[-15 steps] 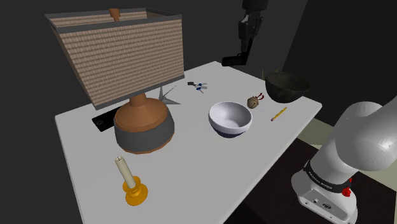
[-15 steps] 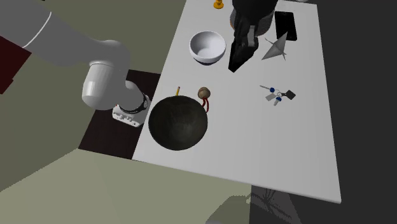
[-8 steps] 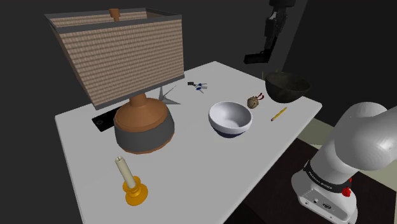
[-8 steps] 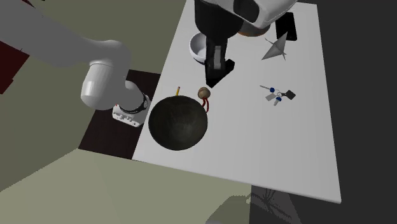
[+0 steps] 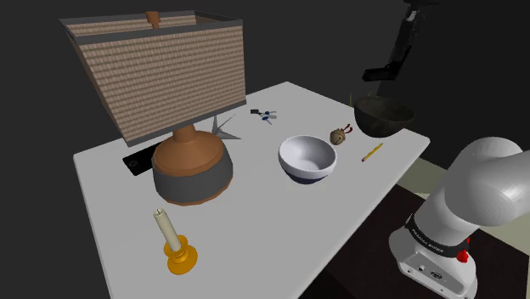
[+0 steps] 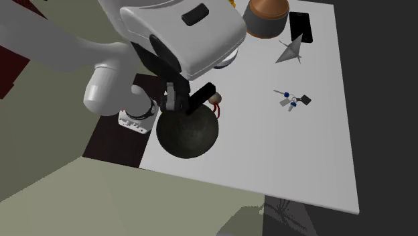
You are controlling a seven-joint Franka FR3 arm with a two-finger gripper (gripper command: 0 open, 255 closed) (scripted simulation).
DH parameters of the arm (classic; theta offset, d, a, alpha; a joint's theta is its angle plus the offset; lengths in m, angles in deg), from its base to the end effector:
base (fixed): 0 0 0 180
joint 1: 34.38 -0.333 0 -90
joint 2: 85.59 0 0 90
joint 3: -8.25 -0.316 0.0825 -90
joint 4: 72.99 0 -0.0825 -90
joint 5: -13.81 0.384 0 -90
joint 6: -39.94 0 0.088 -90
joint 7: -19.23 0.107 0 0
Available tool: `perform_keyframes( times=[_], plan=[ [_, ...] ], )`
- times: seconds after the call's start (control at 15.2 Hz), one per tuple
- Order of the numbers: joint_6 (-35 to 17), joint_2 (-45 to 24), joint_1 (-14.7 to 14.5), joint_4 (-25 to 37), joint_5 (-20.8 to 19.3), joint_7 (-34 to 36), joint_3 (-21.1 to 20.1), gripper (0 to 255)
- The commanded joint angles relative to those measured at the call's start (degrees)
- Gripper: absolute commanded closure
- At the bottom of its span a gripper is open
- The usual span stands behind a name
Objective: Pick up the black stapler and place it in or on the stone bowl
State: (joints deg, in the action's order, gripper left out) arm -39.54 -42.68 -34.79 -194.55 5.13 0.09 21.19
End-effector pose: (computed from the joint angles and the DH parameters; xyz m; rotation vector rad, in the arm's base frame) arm 0.2843 -0.1160 0.6622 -3.1290 -0.2299 -0.0009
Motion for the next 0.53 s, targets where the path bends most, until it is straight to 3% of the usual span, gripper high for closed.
perform_keyframes(
  times=[0.0,0.13,0.46],
  plan=[
    [1.05,1.70,0.76,-0.40,-1.65,-2.41,1.86,255],
    [2.27,3.13,1.49,-0.26,-3.37,-4.90,3.80,255],
    [-0.98,4.95,1.85,-5.31,-3.93,-4.59,4.24,255]
  ],
)
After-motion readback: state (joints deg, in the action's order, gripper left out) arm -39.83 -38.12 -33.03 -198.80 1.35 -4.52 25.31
